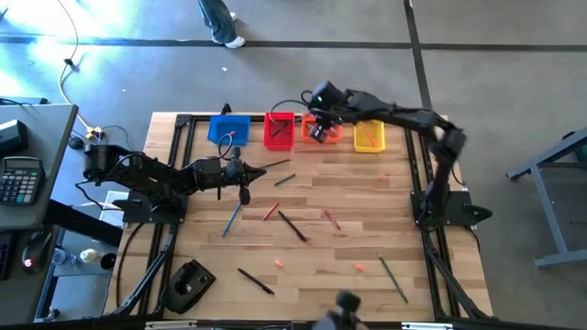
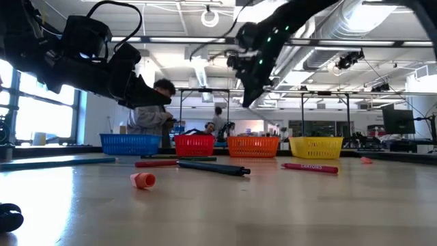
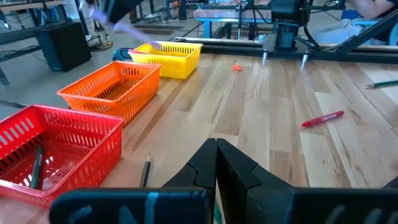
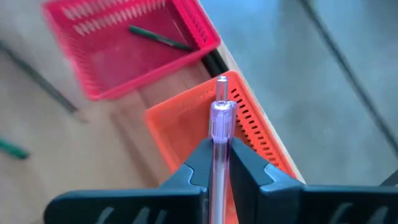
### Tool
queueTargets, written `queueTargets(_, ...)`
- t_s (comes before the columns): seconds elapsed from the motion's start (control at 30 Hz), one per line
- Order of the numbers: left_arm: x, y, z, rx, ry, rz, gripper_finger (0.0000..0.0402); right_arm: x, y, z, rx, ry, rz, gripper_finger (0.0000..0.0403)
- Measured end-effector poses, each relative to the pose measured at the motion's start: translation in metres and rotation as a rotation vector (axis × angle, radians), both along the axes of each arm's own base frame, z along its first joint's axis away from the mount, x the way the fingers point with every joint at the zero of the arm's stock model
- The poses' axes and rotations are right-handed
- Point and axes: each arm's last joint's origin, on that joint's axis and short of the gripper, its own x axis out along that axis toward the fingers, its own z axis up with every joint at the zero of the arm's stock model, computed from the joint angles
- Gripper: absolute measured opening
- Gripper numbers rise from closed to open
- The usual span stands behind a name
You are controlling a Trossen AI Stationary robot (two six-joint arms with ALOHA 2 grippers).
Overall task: Sort crayons/erasers/pens/pencils in bins
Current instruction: Put the purple pen into the orange bin
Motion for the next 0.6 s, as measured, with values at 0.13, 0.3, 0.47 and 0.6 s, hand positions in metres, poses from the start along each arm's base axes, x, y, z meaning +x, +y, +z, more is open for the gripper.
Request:
queueTargets(0.13, 0.000, 0.000, 0.000, -0.001, 0.000, 0.000, 0.0000, 0.009, -0.035, -0.022, 0.048, 0.041, -0.012, 0.0017)
queueTargets(0.3, 0.000, 0.000, 0.000, -0.002, 0.000, 0.000, 0.0000, 0.014, -0.056, -0.045, 0.120, 0.048, -0.011, 0.0017)
queueTargets(0.47, 0.000, 0.000, 0.000, -0.005, 0.001, 0.001, 0.0000, 0.011, -0.060, -0.057, 0.155, 0.058, -0.017, 0.0017)
queueTargets(0.6, 0.000, 0.000, 0.000, -0.001, 0.000, 0.000, 0.0000, 0.011, -0.060, -0.062, 0.168, 0.049, -0.017, 0.0017)
